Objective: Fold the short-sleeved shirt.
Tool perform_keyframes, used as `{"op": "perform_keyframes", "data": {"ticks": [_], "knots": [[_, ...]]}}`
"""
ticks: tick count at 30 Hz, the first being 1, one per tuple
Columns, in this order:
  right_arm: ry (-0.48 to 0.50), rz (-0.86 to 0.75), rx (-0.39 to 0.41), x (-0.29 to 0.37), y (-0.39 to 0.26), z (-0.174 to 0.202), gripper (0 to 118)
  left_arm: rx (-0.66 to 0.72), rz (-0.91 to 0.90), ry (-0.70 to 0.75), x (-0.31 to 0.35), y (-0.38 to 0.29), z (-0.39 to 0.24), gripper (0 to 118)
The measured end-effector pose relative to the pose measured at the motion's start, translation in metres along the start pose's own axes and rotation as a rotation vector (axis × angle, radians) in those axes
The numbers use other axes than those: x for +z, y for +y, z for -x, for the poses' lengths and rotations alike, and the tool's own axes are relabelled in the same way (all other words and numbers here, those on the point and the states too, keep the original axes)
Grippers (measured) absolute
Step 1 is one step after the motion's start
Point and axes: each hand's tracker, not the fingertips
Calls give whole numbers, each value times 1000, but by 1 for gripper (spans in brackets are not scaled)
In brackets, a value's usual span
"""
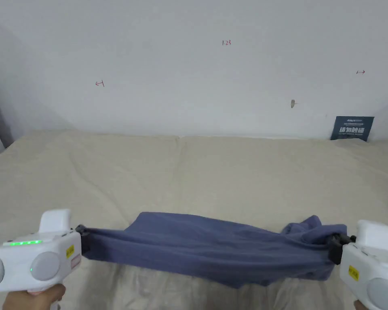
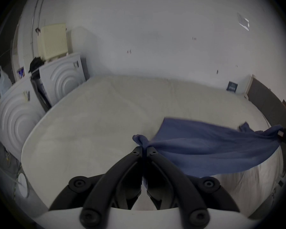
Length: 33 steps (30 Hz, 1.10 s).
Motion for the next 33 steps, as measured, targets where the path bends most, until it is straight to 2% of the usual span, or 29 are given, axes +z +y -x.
{"op": "perform_keyframes", "data": {"ticks": [6, 12, 20, 21, 23, 24, 25, 26, 27, 28, 29, 33], "knots": [[-25, 100, -9, 57, -81, -21, 7, 82, 121, -12, 43, -91, 22, 3], [-46, 214, -47, 95, -150, -39, 7, 76, 213, 18, 77, -163, 32, 3], [-83, 478, -64, 102, -217, -47, 7, 79, 440, 60, 66, -224, 40, 3], [-86, 465, -75, 101, -220, -48, 7, 97, 468, 55, 62, -228, 40, 3], [-88, 440, -70, 103, -216, -47, 8, 130, 416, 58, 61, -229, 42, 3], [-91, 448, -68, 102, -210, -45, 11, 136, 422, 64, 64, -228, 41, 7], [-94, 458, -64, 104, -205, -45, 17, 150, 425, 69, 64, -225, 41, 17], [-97, 461, -60, 106, -200, -45, 27, 162, 428, 75, 65, -221, 42, 36], [-88, 450, -58, 110, -193, -44, 53, 175, 436, 79, 67, -215, 42, 70], [-57, 400, -47, 115, -182, -42, 73, 217, 423, 61, 71, -207, 41, 87], [-50, 354, -38, 120, -171, -39, 87, 238, 383, 11, 77, -198, 41, 94], [-5, 79, -29, 150, -111, -26, 89, 272, 182, -111, 109, -146, 23, 94]]}}
